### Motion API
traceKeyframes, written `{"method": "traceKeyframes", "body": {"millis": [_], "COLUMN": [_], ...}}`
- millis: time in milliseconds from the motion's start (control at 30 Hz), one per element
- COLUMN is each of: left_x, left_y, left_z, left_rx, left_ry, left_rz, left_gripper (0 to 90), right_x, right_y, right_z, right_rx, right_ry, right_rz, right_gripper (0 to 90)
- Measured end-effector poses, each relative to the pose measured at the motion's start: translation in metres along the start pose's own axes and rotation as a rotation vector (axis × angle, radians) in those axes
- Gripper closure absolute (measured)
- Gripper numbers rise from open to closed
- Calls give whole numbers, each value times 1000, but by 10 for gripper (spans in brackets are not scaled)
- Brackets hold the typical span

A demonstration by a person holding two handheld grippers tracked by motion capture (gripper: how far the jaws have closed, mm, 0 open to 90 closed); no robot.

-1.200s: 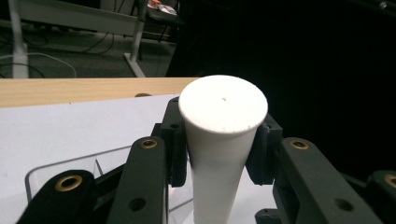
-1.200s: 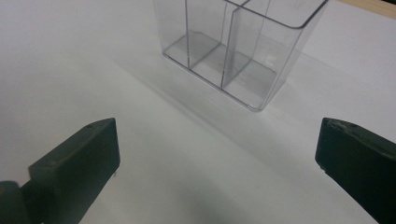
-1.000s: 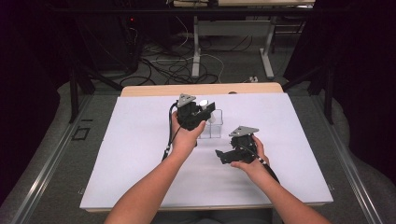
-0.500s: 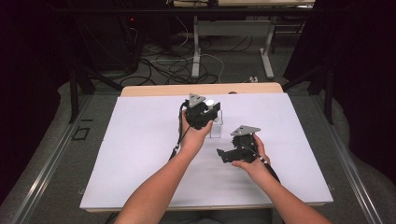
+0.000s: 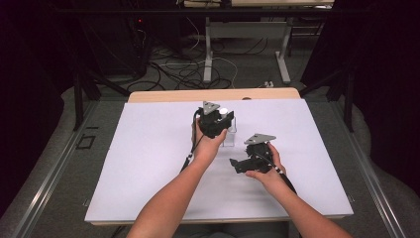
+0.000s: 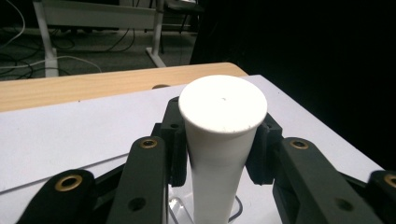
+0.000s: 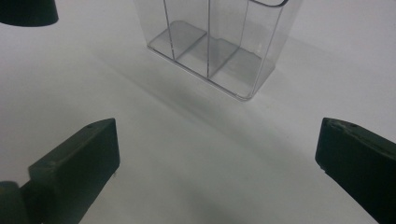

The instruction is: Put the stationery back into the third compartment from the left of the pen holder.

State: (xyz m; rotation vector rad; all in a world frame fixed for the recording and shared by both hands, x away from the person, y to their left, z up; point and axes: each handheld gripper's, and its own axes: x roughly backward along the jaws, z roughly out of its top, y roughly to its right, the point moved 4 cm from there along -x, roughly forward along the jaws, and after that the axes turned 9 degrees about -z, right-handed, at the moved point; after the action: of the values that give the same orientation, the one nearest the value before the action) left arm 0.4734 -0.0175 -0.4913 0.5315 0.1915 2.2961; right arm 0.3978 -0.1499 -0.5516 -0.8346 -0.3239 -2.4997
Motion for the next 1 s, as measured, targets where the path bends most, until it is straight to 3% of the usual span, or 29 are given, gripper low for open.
{"method": "traceKeyframes", "body": {"millis": [233,367,567,1000], "left_x": [-3,-3,-4,-4], "left_y": [0,0,-3,-6], "left_z": [-3,-3,-3,-8], "left_rx": [-3,17,-9,-4], "left_ry": [-2,4,-5,-33], "left_rz": [-6,-7,9,26], "left_gripper": [663,663,663,661], "right_x": [-1,-1,-2,-2], "right_y": [-1,-1,-1,-2], "right_z": [-1,-1,-1,-1], "right_rx": [4,8,11,11], "right_ry": [0,1,-2,-3], "right_rz": [4,2,13,17], "right_gripper": [0,0,0,0]}}
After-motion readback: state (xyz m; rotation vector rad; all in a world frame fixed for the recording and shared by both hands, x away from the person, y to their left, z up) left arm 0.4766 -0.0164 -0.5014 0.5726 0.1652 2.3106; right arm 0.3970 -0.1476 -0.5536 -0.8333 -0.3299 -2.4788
